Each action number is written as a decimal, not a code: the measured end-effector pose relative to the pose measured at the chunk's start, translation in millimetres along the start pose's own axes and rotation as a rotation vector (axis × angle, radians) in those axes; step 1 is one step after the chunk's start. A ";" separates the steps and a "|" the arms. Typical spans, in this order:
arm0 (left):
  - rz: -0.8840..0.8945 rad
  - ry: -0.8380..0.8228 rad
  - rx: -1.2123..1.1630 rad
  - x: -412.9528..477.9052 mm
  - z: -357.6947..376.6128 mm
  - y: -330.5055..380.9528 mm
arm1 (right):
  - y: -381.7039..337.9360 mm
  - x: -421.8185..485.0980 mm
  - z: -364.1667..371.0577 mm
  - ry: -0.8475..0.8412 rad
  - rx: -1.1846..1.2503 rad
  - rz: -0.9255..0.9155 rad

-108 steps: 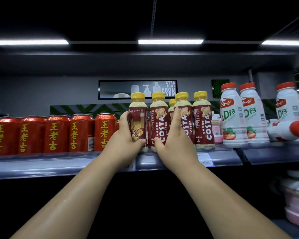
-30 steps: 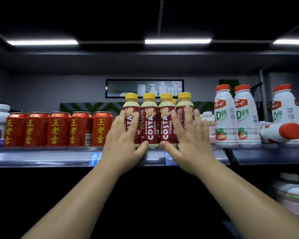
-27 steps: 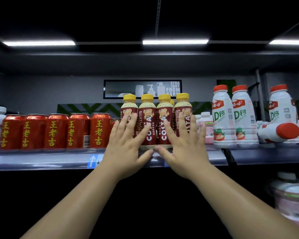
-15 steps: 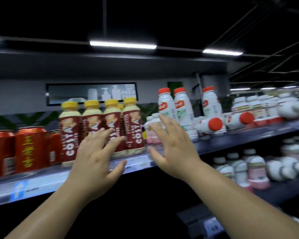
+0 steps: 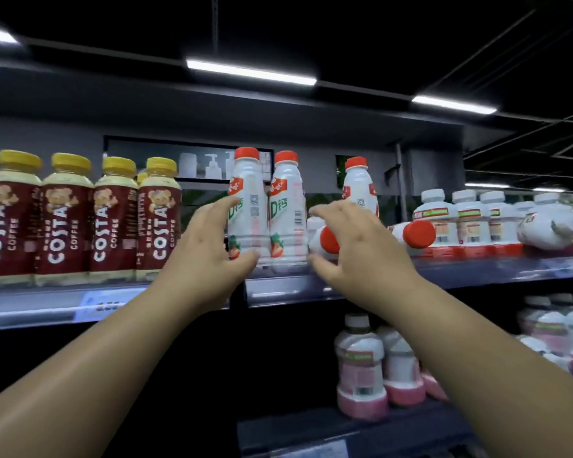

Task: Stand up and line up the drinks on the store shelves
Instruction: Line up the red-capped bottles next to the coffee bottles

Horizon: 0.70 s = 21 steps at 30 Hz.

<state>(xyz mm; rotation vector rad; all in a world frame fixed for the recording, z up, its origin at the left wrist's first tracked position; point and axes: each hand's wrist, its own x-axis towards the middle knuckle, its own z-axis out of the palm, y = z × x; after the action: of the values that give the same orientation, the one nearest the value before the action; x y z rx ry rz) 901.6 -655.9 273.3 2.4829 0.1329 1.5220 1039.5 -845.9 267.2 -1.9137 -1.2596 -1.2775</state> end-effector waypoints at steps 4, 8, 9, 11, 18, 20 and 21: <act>-0.176 0.079 -0.080 13.7 22.5 3.2 | 24.5 8.6 8.7 -0.013 0.047 -0.133; -0.201 0.045 0.018 16.1 32.0 6.3 | 33.5 28.1 1.6 0.056 0.178 -0.140; -0.208 0.039 0.020 17.6 32.2 6.3 | 34.8 36.5 -2.4 0.085 0.201 -0.118; -0.220 0.033 0.016 20.7 32.8 6.9 | 38.9 56.4 -12.0 0.107 0.191 -0.068; -0.223 -0.001 -0.012 21.7 30.8 4.1 | 48.7 123.5 -27.2 0.030 -0.041 0.054; -0.223 -0.014 -0.016 24.3 29.4 3.0 | 48.9 137.0 -28.0 -0.040 -0.125 0.095; -0.216 -0.013 -0.019 25.4 28.7 2.2 | 48.7 143.0 -27.1 -0.076 -0.165 0.113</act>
<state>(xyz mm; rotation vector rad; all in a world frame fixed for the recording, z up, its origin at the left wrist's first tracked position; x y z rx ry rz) 938.7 -657.3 283.3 2.3747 0.3702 1.4112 1089.7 -829.7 411.4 -2.1357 -1.0949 -1.2959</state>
